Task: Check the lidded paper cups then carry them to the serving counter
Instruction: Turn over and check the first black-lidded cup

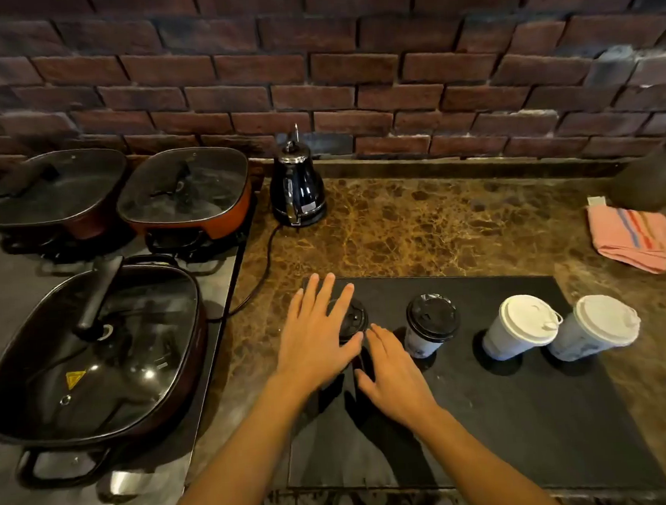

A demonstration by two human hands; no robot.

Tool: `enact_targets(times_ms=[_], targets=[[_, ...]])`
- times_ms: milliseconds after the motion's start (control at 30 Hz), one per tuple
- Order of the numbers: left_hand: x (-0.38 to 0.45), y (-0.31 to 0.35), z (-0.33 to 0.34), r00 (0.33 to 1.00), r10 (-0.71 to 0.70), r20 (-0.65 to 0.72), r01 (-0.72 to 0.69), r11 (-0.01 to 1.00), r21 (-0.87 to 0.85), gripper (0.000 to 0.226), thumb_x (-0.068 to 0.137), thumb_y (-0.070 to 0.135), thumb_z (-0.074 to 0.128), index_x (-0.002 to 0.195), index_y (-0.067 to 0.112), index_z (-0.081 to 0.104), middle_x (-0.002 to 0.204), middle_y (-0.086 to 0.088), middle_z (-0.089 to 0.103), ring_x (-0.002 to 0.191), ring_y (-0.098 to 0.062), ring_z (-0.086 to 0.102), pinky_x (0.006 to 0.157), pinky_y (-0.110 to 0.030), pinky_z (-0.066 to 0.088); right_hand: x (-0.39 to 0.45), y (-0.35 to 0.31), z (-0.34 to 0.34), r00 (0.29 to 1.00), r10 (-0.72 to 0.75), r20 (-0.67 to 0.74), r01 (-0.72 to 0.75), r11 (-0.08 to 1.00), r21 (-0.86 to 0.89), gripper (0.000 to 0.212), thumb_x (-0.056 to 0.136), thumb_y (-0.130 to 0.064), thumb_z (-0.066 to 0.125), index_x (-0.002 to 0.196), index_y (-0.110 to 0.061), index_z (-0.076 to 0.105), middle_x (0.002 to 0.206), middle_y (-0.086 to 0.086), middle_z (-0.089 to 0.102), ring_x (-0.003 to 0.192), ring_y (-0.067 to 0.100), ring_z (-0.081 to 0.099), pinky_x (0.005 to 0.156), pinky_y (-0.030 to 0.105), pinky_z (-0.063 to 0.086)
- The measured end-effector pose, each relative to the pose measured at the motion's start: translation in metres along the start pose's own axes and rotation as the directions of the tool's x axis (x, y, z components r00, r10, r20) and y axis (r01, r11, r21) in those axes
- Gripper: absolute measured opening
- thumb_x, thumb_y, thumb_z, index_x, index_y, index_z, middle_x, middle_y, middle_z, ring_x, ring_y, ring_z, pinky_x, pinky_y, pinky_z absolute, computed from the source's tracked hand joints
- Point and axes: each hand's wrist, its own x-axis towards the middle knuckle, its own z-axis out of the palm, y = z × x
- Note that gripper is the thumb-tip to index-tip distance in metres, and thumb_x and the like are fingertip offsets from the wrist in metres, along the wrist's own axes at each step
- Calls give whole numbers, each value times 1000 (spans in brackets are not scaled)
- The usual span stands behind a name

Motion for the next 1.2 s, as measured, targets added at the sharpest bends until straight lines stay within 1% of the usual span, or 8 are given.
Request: enact_targets(times_ms=[300, 433, 633, 833, 900, 967, 1100, 1200], targets=[[34, 2, 24, 997, 12, 80, -14, 1000, 20, 77, 89, 63, 44, 157, 27, 29, 167, -11, 23, 155, -32, 11, 122, -50, 15, 41, 7, 21, 977, 175, 121, -201, 947, 252, 65, 73, -37, 63, 132, -15, 45, 129, 3, 53, 122, 24, 50, 96, 42, 49], [36, 4, 36, 991, -22, 136, 21, 1000, 7, 76, 86, 62, 50, 152, 26, 41, 161, -12, 36, 152, -34, 22, 119, -51, 24, 57, 17, 44, 979, 177, 104, -205, 888, 412, 63, 77, -42, 65, 135, -27, 48, 131, -3, 59, 123, 17, 55, 99, 42, 50], [33, 7, 38, 988, -96, 118, 100, 995, -25, 69, 81, 59, 56, 141, 23, 52, 142, -8, 54, 130, -31, 49, 97, -46, 48, 61, 14, 50, 981, 183, 68, -194, 876, 442, 63, 81, -43, 59, 137, -18, 51, 136, 6, 61, 126, 25, 55, 102, 46, 47], [31, -3, 23, 966, -235, 106, 251, 953, -169, 57, 83, 56, 57, 134, 30, 53, 131, 5, 52, 120, -21, 48, 84, -40, 51, 65, -2, 24, 981, 157, 110, -190, 861, 471, 39, 74, -38, 68, 110, -32, 55, 113, -6, 64, 112, 18, 56, 89, 38, 49], [30, -9, 11, 948, -299, 107, 318, 902, -293, 54, 82, 53, 61, 132, 34, 54, 128, 10, 52, 119, -16, 47, 84, -40, 50, 60, -5, 13, 986, 142, 88, -167, 847, 504, 44, 70, -36, 74, 106, -40, 50, 109, -10, 61, 108, 12, 57, 85, 31, 48], [31, -16, -4, 936, -337, 99, 344, 827, -445, 49, 80, 48, 64, 126, 36, 57, 122, 12, 55, 114, -14, 52, 86, -38, 50, 53, -10, -1, 991, 102, 84, -131, 837, 531, 56, 71, -37, 76, 117, -45, 45, 117, -11, 55, 107, 0, 53, 84, 19, 44], [30, -26, -54, 890, -400, 217, 384, 405, -830, 25, 83, 29, 72, 107, 32, 65, 109, 3, 64, 97, -16, 64, 74, -21, 54, 35, -27, -41, 1000, 4, -12, 4, 820, 573, 72, 77, -35, 75, 139, -33, 40, 127, -10, 44, 115, -15, 44, 88, 3, 37], [21, -27, -89, 859, -429, 280, 383, 174, -907, 25, 79, 35, 67, 103, 31, 72, 104, -3, 68, 84, -18, 68, 65, -29, 55, 23, -40, -73, 987, -110, -114, 154, 843, 516, 77, 81, -36, 74, 146, -30, 34, 133, -13, 38, 124, -12, 38, 97, 2, 32]])
